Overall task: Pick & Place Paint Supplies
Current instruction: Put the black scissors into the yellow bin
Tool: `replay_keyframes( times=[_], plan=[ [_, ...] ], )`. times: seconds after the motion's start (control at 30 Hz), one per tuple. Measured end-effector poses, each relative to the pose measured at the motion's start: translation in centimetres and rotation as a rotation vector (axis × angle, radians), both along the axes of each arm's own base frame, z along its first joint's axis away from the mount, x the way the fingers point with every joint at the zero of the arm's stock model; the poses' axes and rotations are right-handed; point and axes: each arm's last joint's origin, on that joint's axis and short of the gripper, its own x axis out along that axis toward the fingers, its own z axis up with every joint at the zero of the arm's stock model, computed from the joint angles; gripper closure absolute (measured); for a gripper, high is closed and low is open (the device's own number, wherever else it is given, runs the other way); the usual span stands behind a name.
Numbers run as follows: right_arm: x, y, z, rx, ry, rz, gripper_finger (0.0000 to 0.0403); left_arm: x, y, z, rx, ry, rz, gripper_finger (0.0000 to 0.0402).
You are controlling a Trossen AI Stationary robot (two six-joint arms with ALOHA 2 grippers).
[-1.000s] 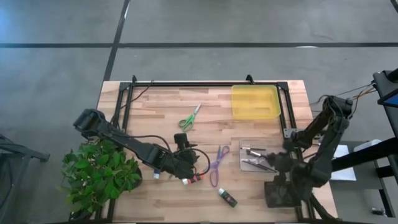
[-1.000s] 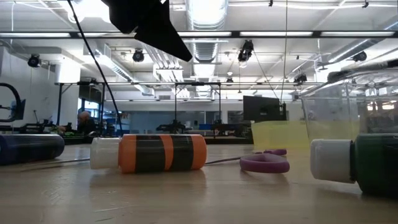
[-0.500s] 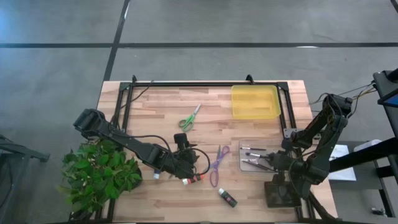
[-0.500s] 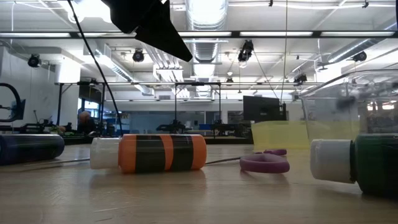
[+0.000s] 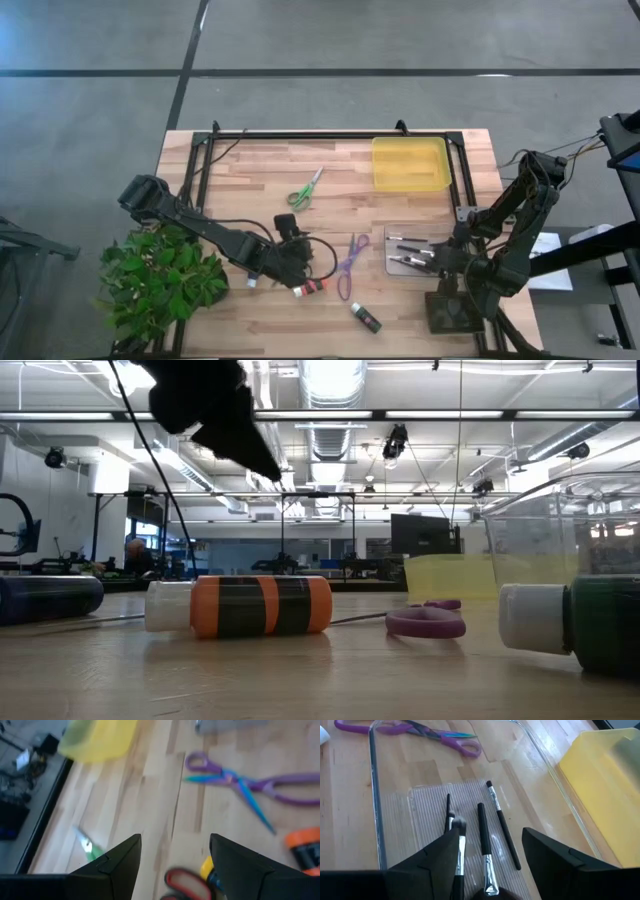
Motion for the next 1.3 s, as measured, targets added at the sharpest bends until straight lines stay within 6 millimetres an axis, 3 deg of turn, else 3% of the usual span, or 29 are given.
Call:
replay_keyframes(
  times=[0.43,0.97,1.13,1.3],
  plan=[
    [0.1,0.1,0.2,0.009,-0.011,0.001,0.0185,-0.9,-0.5,-0.5,-0.082,0.089,-0.009,0.0160],
    [0.1,0.3,0.1,0.016,-0.016,0.007,0.0184,-1.0,-3.9,-0.1,-0.189,0.096,-0.353,0.0160],
    [0.1,0.3,0.1,0.016,-0.016,0.010,0.0184,-1.3,-4.0,-0.3,-0.230,0.133,-0.342,0.0160],
    [0.1,0.3,0.1,0.019,-0.017,0.010,0.0184,-2.1,-3.7,-0.8,-0.289,0.196,-0.226,0.0160]
  ],
)
